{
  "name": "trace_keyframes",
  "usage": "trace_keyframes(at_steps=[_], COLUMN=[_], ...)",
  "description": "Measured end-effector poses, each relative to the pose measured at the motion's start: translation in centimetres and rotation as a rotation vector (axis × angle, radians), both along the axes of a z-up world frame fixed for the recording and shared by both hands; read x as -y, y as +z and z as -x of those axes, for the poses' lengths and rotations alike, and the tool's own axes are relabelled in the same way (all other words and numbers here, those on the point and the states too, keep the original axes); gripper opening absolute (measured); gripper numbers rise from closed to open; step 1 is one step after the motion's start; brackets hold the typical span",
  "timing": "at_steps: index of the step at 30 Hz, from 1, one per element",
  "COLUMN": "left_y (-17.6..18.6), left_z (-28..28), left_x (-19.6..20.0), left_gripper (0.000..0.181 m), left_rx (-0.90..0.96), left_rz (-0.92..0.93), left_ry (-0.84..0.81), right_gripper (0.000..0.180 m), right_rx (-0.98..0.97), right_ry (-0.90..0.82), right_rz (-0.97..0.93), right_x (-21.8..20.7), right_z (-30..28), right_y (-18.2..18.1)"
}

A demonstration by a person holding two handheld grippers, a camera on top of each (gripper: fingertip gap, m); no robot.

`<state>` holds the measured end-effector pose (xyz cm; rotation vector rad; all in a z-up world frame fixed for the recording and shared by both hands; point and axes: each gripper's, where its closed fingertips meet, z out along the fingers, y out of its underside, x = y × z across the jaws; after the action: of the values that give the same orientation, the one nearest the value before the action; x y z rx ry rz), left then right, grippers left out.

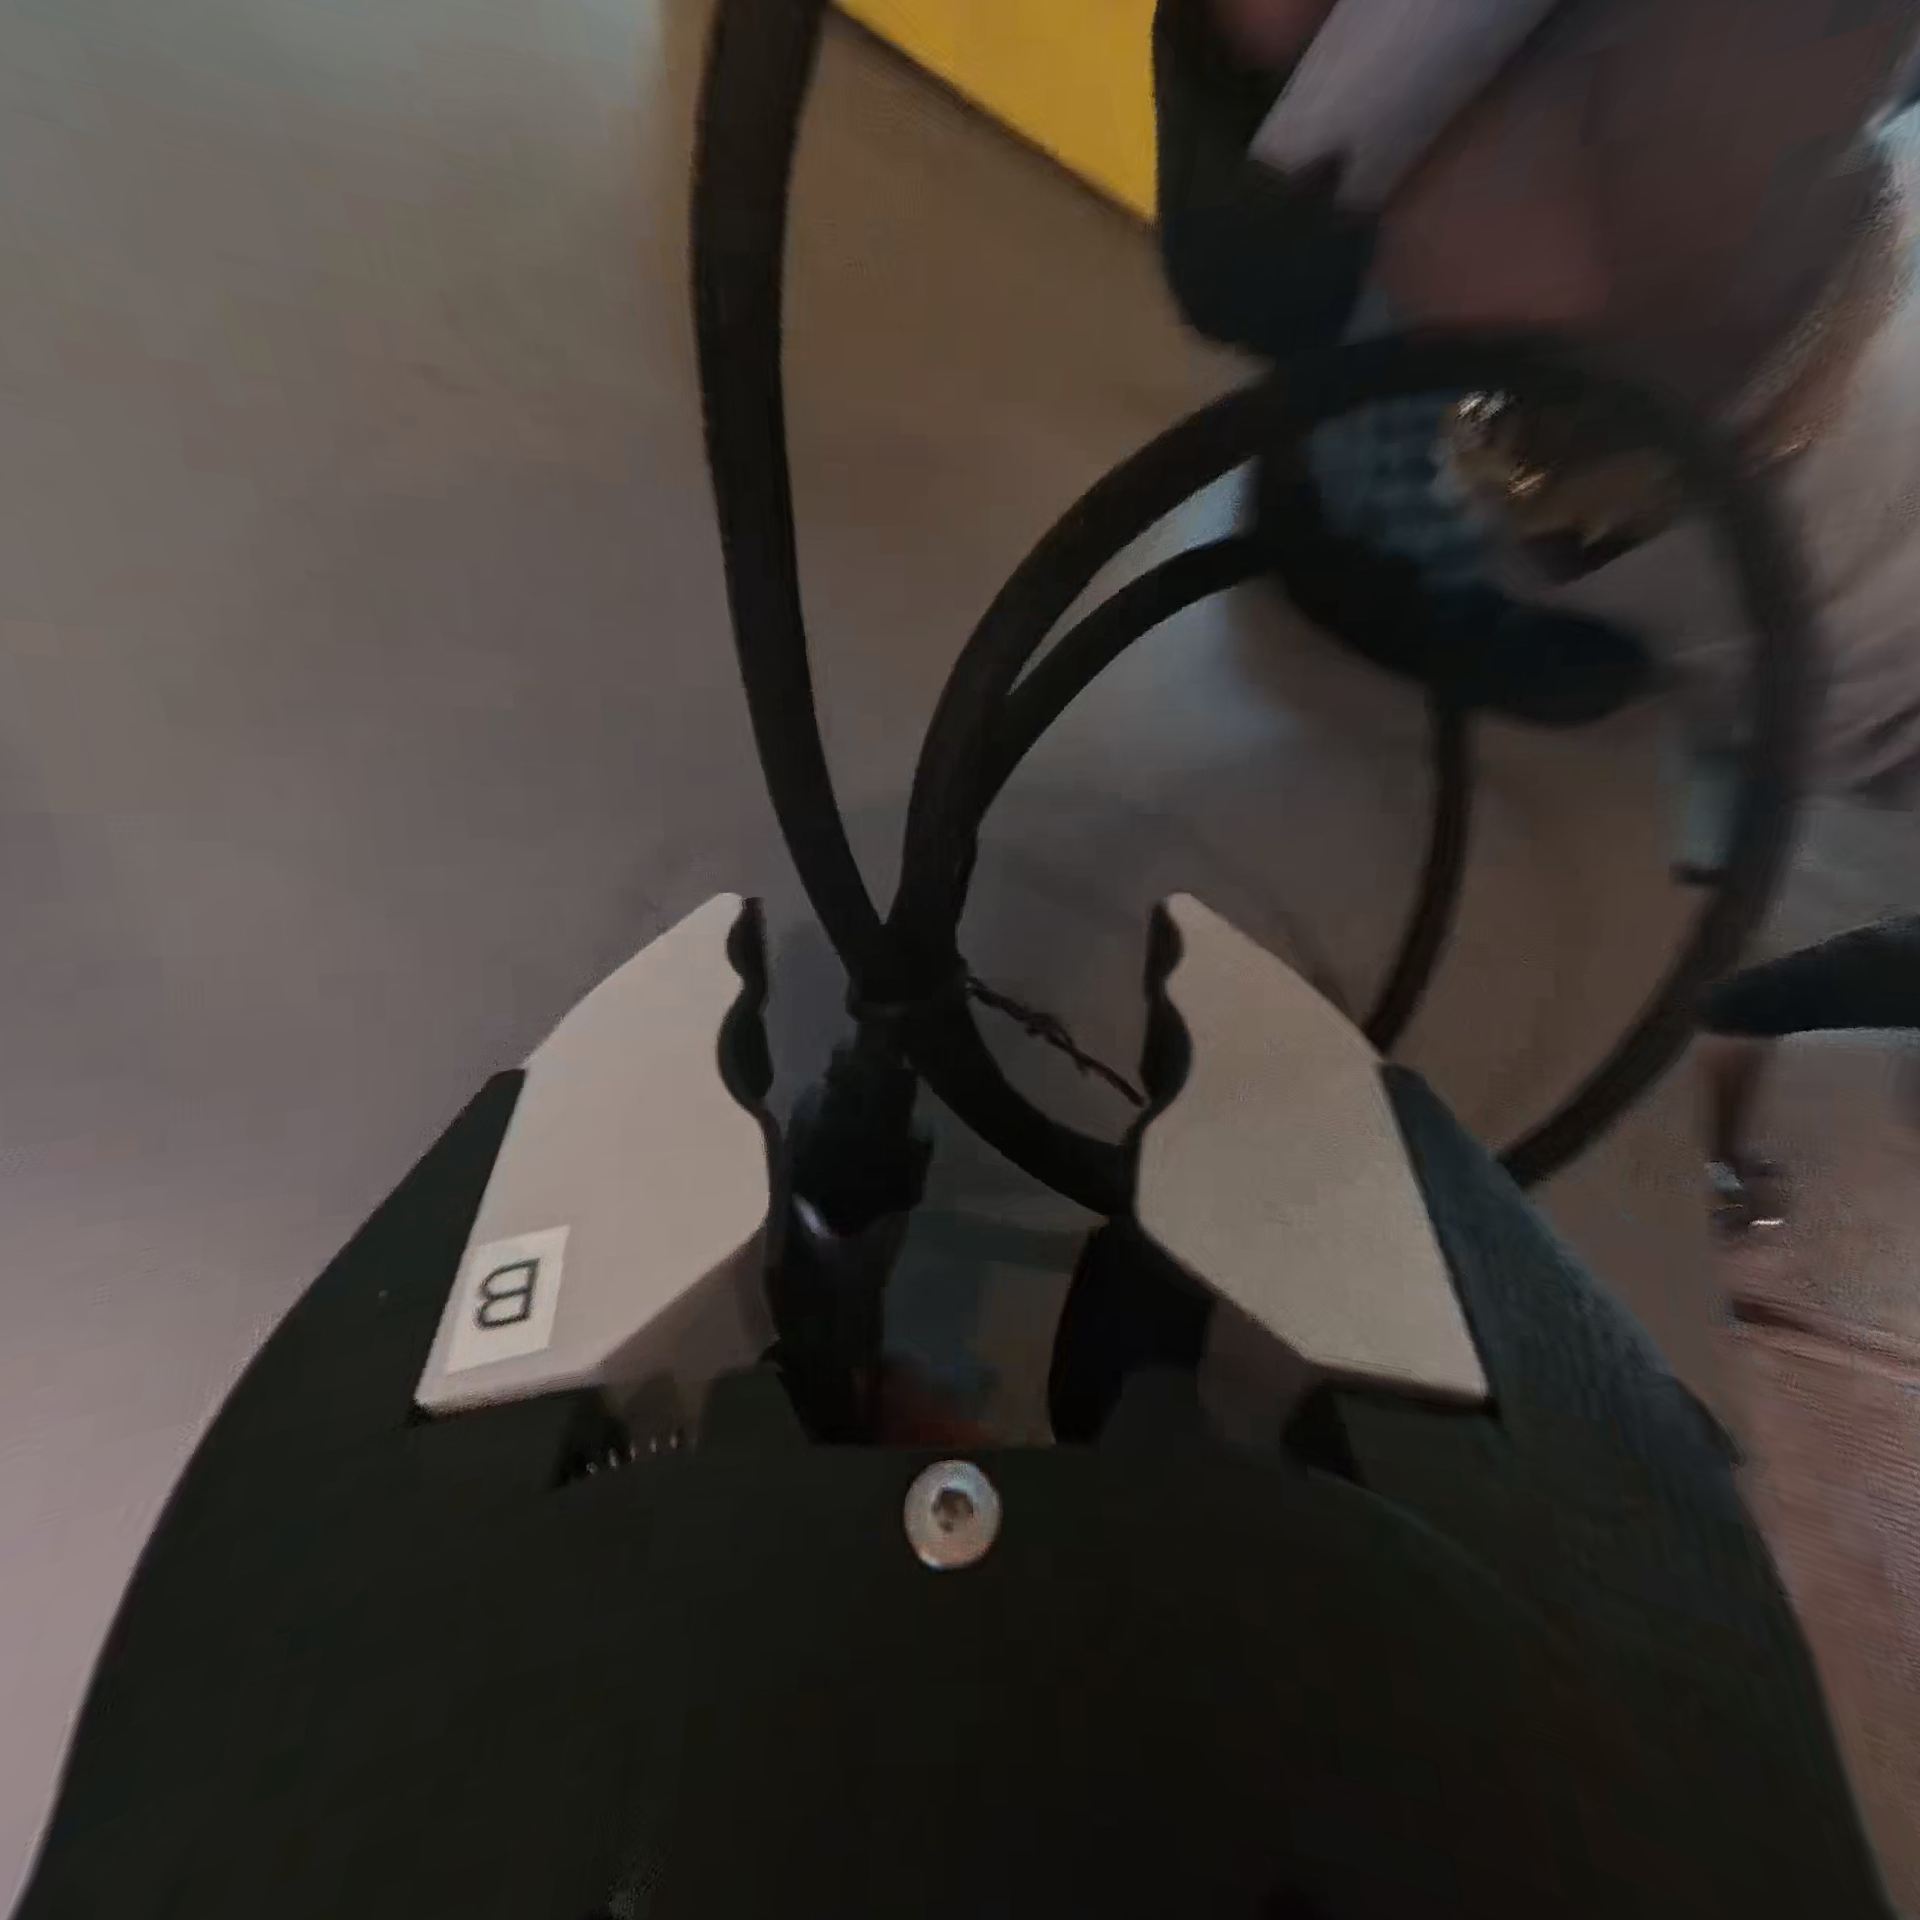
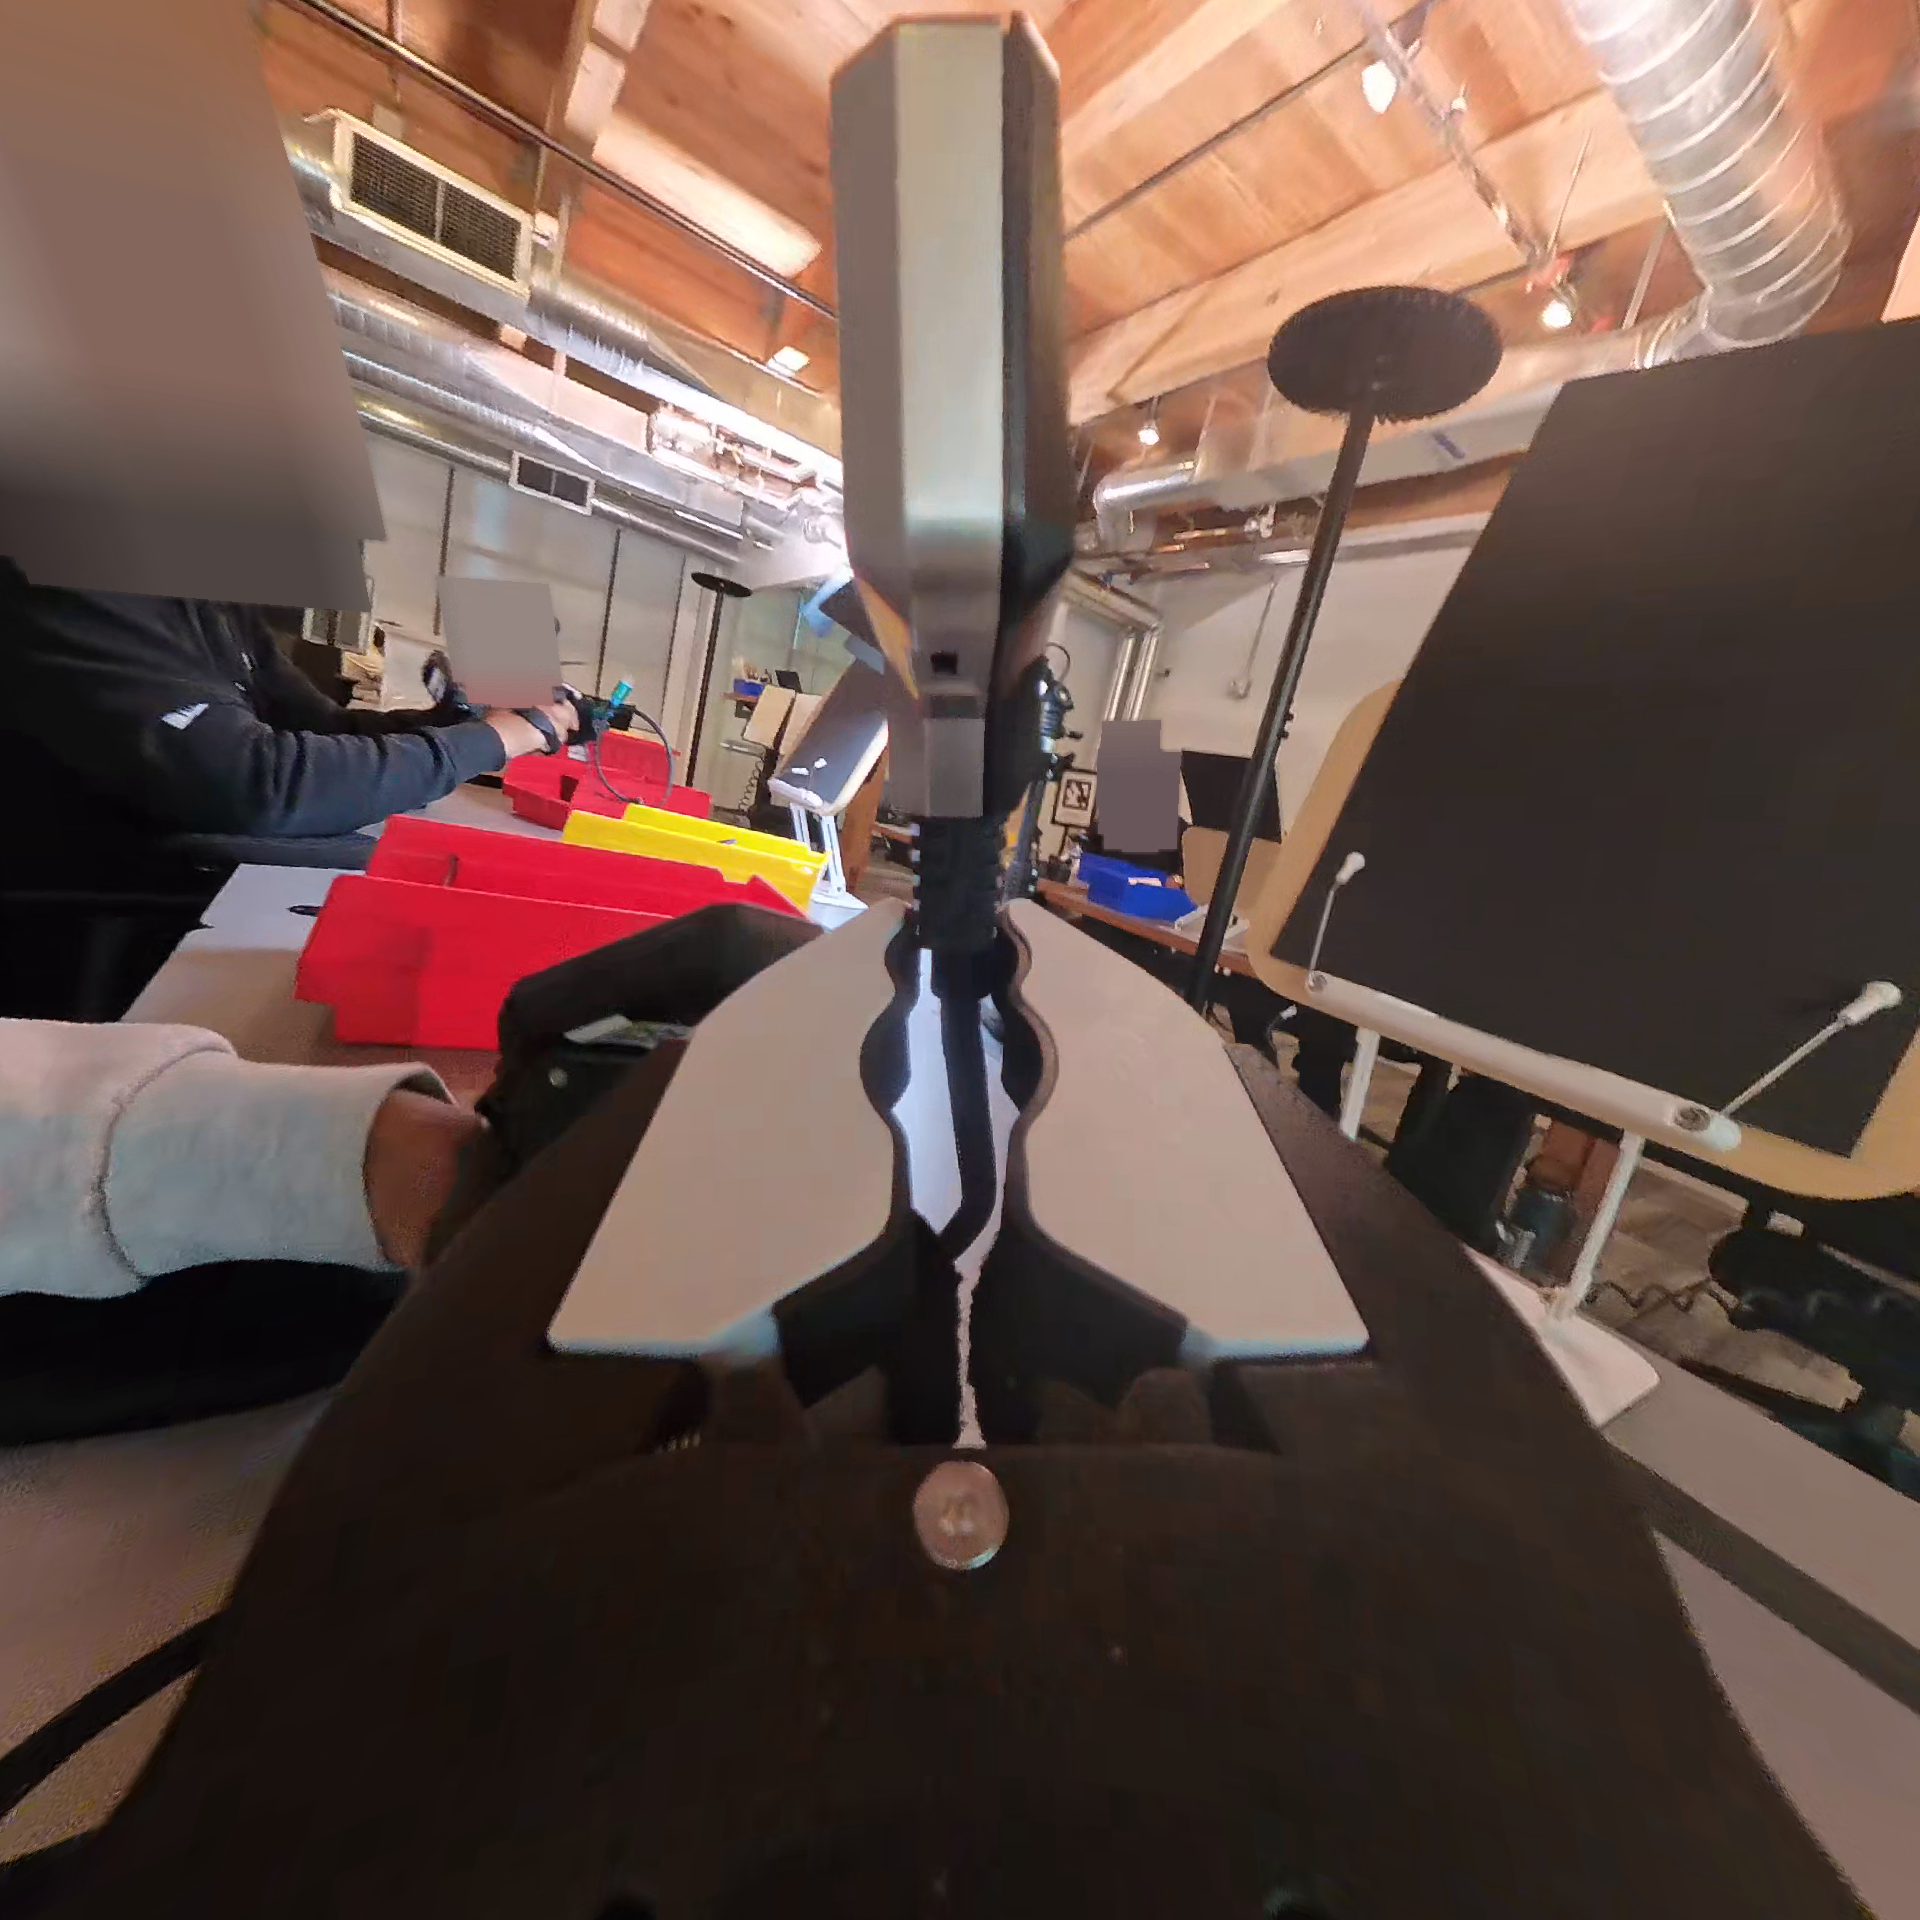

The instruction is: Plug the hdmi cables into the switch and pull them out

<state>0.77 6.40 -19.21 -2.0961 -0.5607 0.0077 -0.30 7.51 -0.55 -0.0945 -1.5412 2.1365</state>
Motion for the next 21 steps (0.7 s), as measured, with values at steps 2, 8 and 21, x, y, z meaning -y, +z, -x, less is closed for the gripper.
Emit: trace_keyframes(at_steps=[2, 8, 21], left_y=[-0.4, 4.3, 13.0], left_z=[0.2, 4.2, 5.9], left_x=[-0.3, 3.7, 10.5], left_gripper=[0.056, 0.016, 0.015], left_rx=[-0.053, -0.350, -0.619], left_rz=[0.048, -0.037, -0.386], left_ry=[-0.015, 0.249, 0.572], right_gripper=[0.013, 0.014, 0.054], right_rx=[-0.026, -0.143, -0.355], right_ry=[0.019, 0.099, 0.158], right_rz=[0.011, -0.002, -0.252], right_x=[0.2, -0.2, 2.1], right_z=[-0.7, -2.9, -5.4], right_y=[0.2, 0.7, -3.1])
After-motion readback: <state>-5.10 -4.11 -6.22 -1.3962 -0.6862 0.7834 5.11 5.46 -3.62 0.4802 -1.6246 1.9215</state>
